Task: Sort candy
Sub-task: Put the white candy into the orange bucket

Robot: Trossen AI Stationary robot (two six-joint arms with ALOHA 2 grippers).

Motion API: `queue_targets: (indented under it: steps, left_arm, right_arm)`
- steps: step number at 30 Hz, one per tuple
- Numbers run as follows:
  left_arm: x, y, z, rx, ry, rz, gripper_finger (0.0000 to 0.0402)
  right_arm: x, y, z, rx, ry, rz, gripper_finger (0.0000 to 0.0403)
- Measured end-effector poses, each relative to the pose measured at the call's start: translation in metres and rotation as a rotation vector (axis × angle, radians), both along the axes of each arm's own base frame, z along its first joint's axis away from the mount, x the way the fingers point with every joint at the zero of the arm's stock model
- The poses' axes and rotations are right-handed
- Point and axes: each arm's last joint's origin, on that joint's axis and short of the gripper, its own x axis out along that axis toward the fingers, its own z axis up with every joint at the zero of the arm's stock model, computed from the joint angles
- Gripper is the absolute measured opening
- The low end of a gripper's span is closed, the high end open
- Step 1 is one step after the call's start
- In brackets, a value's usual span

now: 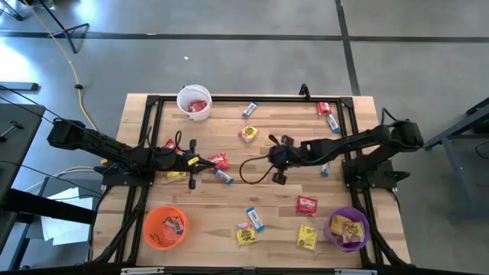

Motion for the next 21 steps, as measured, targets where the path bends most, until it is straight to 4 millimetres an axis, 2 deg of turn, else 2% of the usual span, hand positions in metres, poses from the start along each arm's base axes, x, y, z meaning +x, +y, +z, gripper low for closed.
queue_targets:
  steps: [4, 9, 16, 21]
  left_arm:
    - [0.000, 0.000, -0.001, 0.003, 0.007, -0.001, 0.0000]
    - [0.000, 0.001, -0.001, 0.047, 0.019, -0.011, 0.0000]
    - [0.004, 0.017, 0.004, 0.036, 0.005, 0.036, 0.0000]
    - [0.004, 0.031, 0.005, 0.027, -0.002, 0.087, 0.0000]
  right_arm:
    - [-0.001, -0.026, -0.014, 0.031, -0.185, -0.008, 0.0000]
    - [-0.003, -0.055, -0.012, 0.053, -0.294, -0.084, 0.0000]
    - [0.002, -0.106, 0.020, 0.067, -0.383, -0.155, 0.0000]
    - [0.002, -0.135, 0.043, 0.015, -0.405, -0.138, 0.0000]
